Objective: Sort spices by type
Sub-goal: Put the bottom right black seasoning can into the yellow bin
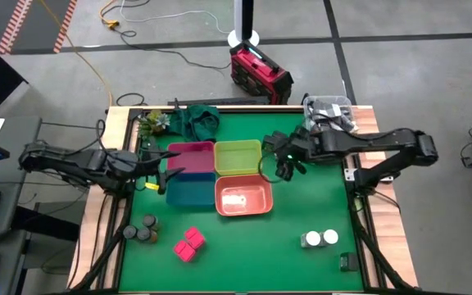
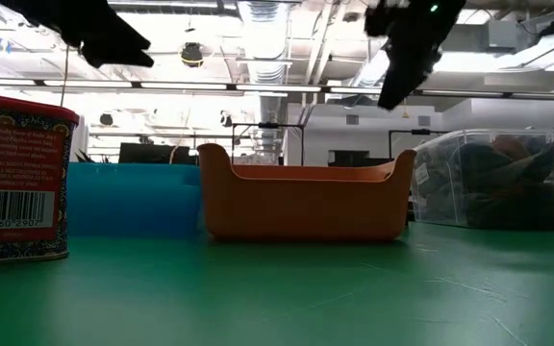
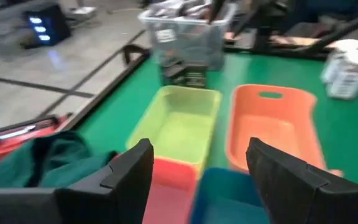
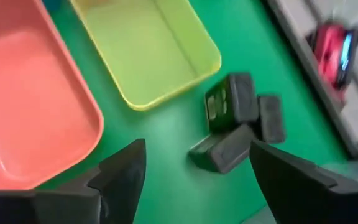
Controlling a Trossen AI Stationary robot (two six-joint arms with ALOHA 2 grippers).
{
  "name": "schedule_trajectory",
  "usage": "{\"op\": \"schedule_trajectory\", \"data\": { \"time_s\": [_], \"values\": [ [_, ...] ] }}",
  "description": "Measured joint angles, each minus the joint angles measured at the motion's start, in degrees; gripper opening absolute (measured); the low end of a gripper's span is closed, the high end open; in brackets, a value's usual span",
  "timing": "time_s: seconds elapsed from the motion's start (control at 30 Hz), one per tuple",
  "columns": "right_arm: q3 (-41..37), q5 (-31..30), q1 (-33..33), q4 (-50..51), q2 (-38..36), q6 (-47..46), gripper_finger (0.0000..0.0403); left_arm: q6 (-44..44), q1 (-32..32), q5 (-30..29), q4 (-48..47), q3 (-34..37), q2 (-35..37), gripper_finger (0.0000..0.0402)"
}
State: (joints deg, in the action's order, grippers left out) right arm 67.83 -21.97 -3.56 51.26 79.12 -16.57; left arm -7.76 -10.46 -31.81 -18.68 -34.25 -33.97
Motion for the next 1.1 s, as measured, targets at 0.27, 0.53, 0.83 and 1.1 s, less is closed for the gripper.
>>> {"op": "schedule_trajectory", "data": {
  "time_s": [0.27, 0.53, 0.83, 1.1],
  "values": [
    [1.1, 1.2, -7.6, 3.8, 7.4, -9.9, 0.0324, 1.2, -1.9, -4.5, 1.7, 0.7, 0.0, 0.0245],
    [1.1, 2.8, -12.5, 4.8, 12.7, -12.5, 0.0322, 0.8, -2.4, -4.6, 2.3, 0.7, 0.0, 0.0245],
    [1.2, 8.4, -14.8, 5.5, 14.0, -15.6, 0.0322, 2.1, -2.4, -4.6, 2.3, 0.7, 0.0, 0.0245],
    [1.2, 9.5, -15.4, 3.8, 14.0, -18.0, 0.0322, 2.8, -2.4, -2.5, 2.3, 0.7, 0.0, 0.0245]
  ]
}}
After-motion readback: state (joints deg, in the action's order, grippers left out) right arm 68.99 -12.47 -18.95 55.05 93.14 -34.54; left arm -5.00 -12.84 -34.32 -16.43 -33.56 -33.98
